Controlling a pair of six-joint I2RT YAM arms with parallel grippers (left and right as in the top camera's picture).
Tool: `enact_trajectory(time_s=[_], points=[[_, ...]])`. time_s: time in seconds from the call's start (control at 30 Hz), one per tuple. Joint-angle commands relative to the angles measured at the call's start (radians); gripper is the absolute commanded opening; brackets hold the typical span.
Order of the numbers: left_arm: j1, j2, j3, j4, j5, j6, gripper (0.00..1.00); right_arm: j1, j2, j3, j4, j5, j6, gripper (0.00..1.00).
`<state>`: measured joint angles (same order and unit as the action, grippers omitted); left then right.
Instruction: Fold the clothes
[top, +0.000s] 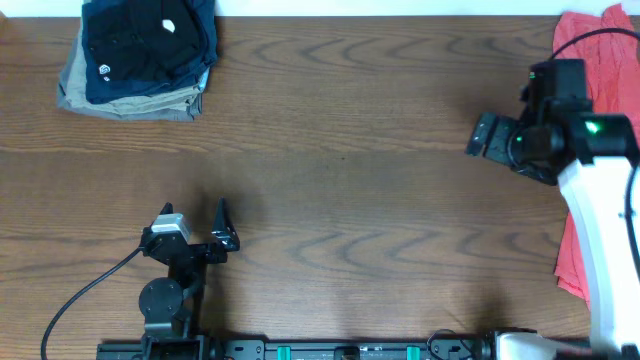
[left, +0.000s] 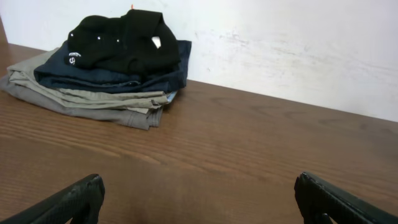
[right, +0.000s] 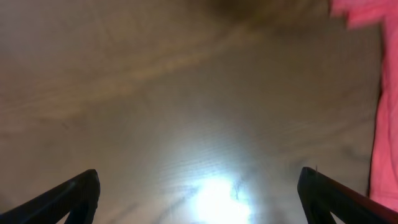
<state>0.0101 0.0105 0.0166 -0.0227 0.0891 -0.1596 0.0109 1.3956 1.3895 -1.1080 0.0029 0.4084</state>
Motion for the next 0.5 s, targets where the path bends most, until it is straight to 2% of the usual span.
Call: enact_trajectory(time_s=[0.0,0.17,0.37,0.47], points=[[-0.005,-0.006,-0.013,-0.04,0.003,0.006,0.98,0.003,-0.107,-0.087,0.071,0.031,-0.013,0.99],[-0.005,-0.006,-0.013,-0.041,0.003,0.006,0.98,0.003,-0.331,-0.383,0.343,0.005,-0.013,0.99],[-0.005,-0.006,-0.013,-0.04,0.003,0.006,0.98,0.003,-0.671,-0.808,0.759,-0.089,-0.014,0.99],[-0.005,-0.006,-0.013,-0.04,0.003,0.006,0.98,0.003,-0.825,-0.963,0.901,-0.12,-0.014,0.99]])
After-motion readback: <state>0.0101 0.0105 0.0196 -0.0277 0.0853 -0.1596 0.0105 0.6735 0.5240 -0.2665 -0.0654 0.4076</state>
